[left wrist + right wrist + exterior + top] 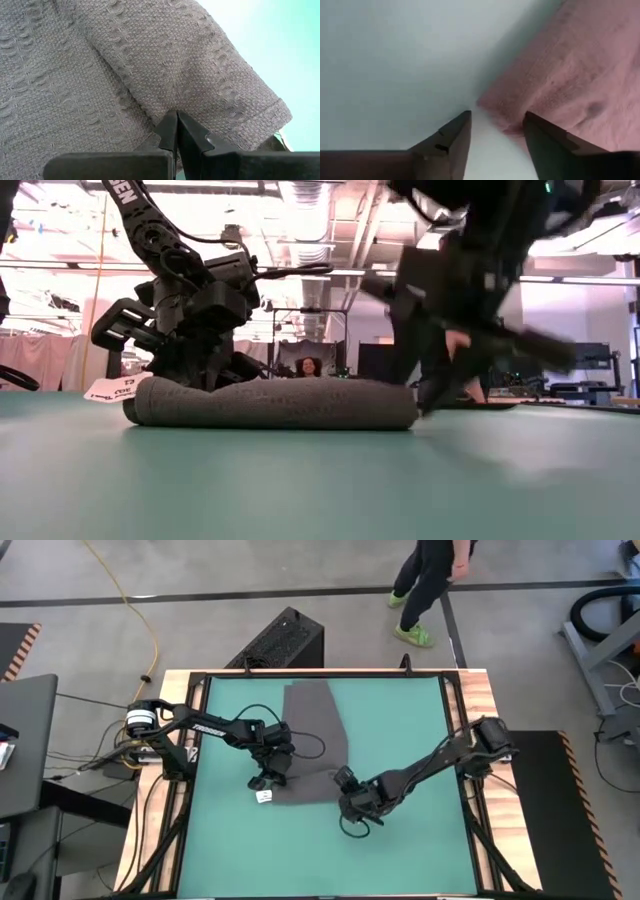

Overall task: Roll towel into tight, uniform cylinder
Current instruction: Roll the gray towel

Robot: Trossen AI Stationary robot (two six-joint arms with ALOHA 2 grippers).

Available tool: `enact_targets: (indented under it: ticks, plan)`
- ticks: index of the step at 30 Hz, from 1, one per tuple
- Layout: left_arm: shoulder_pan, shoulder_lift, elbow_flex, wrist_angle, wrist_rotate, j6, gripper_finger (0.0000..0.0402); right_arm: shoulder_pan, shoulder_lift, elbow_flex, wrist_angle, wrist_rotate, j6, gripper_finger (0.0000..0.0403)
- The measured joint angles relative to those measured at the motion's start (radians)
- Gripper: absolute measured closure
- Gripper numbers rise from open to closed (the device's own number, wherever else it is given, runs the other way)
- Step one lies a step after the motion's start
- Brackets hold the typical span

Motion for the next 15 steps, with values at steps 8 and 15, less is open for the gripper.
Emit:
enact_targets:
  ticks: [8, 15]
  plan:
    - [0.000, 0.000, 0.000, 0.002, 0.001, 0.005, 0.0401, 0.026, 0.027, -0.001, 0.017, 0.223, 0.084, 0.0147]
    - [0.000, 0.000, 0.000, 0.009, 0.002, 0.035, 0.0401, 0.023, -0.007, -0.001, 0.038, 0.178, 0.097, 0.0145]
